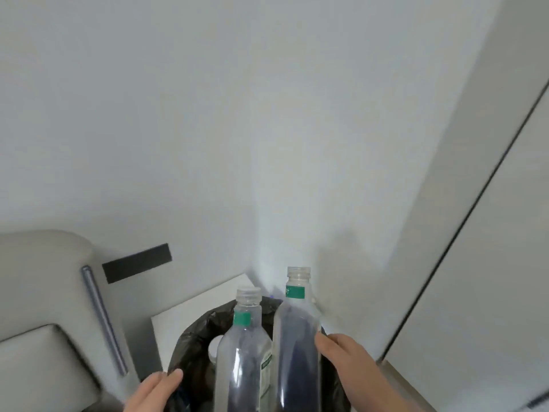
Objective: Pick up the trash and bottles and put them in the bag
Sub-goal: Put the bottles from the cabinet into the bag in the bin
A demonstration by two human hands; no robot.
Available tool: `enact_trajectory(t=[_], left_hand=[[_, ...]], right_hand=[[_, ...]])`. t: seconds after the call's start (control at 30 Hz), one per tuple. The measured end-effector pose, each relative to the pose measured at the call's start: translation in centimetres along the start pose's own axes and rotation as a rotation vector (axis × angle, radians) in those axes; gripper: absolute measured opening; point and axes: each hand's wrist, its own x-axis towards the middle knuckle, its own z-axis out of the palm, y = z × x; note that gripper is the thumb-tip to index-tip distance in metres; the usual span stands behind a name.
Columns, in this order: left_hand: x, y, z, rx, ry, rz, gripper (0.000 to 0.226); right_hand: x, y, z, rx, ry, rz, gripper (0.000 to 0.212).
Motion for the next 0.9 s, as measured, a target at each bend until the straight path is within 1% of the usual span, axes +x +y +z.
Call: enact_trajectory(t=[0.07, 0.1, 0.13, 0.17, 0.2, 0.3, 0.4, 0.5, 0.6, 0.63, 0.7, 0.8, 0.83, 0.9], left_hand=[[-0.2, 0.9, 2.6, -0.009, -0.208, -0.013, 0.021], [-0.5, 1.1, 4.0, 0.046, -0.233, 0.028, 0.022], [-0.9, 1.3, 6.0, 0.119, -0.19, 0.047, 0.019], [-1.6, 1.3, 7.8, 0.125, -0.112, 0.069, 0.016], [-2.9, 1.4, 9.6, 0.115, -0.105, 0.077, 0.017], [-6.4, 1.4, 14.2, 0.151, -0.18, 0.076, 0.021], [-10.7, 0.5, 17.8, 0.17, -0.261, 0.062, 0.03], [-15.8, -0.9, 22.1, 0.208, -0.349, 0.085, 0.023], [-20.9, -2.5, 26.6, 0.302, -0.432, 0.102, 0.026], [-22.6, -3.0, 28.3, 0.299, -0.472, 0.109, 0.026], [-26.3, -4.2, 31.3, 0.281, -0.541, 0.084, 0.025], [-31.2, -6.3, 36.6, 0.332, -0.672, 0.077, 0.028], [-33.0, -6.8, 38.5, 0.353, -0.702, 0.072, 0.029], [-36.1, -8.1, 42.0, 0.42, -0.802, 0.081, 0.034]], right_hand=[[-2.1, 1.9, -2.4, 0.057, 0.089, 0.027, 0.024], [-3.1, 2.8, -3.6, 0.089, 0.127, 0.042, 0.024], [-4.1, 3.9, -4.7, 0.119, 0.172, 0.058, 0.024], [-5.3, 5.0, -5.8, 0.147, 0.219, 0.079, 0.023], [-6.5, 6.1, -6.9, 0.173, 0.258, 0.094, 0.021], [-10.7, 9.3, -10.1, 0.234, 0.369, 0.104, 0.014], [-15.8, 13.0, -13.1, 0.277, 0.447, 0.14, 0.015], [-22.4, 16.3, -16.1, 0.368, 0.519, 0.2, 0.015], [-29.5, 19.4, -19.0, 0.439, 0.6, 0.231, 0.019], [-31.8, 20.6, -20.0, 0.451, 0.631, 0.245, 0.022], [-35.8, 23.3, -21.8, 0.461, 0.693, 0.283, 0.032], [-41.6, 27.5, -24.6, 0.5, 0.825, 0.326, 0.049], [-43.4, 28.7, -25.4, 0.517, 0.874, 0.336, 0.052], [-46.7, 31.0, -27.2, 0.541, 0.976, 0.368, 0.049]])
